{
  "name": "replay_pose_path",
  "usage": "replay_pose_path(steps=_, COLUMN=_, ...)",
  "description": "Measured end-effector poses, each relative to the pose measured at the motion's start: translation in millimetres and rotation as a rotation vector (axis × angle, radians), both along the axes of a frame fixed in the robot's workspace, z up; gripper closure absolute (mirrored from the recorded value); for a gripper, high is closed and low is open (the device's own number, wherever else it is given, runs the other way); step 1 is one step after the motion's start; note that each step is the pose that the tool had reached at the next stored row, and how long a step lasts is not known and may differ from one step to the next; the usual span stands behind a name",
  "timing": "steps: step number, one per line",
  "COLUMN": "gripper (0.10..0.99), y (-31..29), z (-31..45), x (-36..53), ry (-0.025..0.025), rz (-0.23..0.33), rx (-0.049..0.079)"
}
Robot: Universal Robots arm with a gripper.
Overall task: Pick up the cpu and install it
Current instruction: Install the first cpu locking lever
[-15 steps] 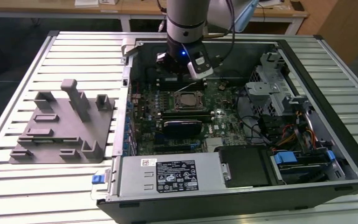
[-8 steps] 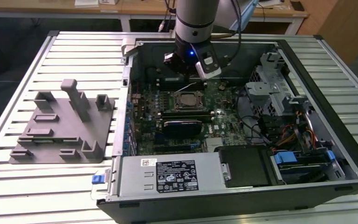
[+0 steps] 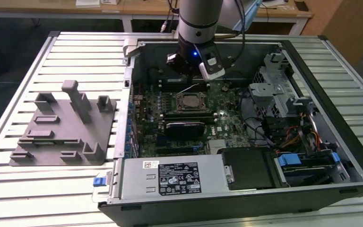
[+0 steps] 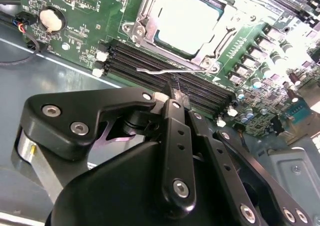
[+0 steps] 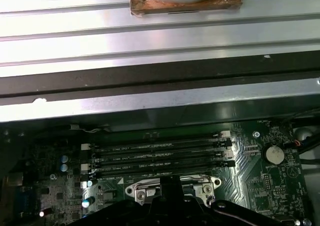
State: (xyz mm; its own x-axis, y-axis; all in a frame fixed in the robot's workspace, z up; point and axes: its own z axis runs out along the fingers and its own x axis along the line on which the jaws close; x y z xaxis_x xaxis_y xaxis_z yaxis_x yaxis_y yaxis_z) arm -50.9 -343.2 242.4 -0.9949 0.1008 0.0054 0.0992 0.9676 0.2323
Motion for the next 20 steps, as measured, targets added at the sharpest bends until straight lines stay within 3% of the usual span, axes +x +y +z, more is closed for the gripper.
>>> replay_pose_path(steps=2, gripper=0.980, y=-0.1, z=-1.2, x=-0.1, ry=-0.0061, rz=0.000, rx=-0.001)
replay_pose_path(steps=4, gripper=0.980, y=-0.1, z=-2.7, x=-0.1, ry=-0.0156, rz=0.000, rx=-0.001)
replay_pose_path(steps=11, gripper=0.980, y=-0.1, z=-8.0, x=-0.8, ry=-0.0581, rz=0.000, rx=-0.008)
replay_pose_path(steps=20, gripper=0.980, y=-0.1, z=-14.9, x=-1.3, ry=-0.1091, rz=0.000, rx=-0.013)
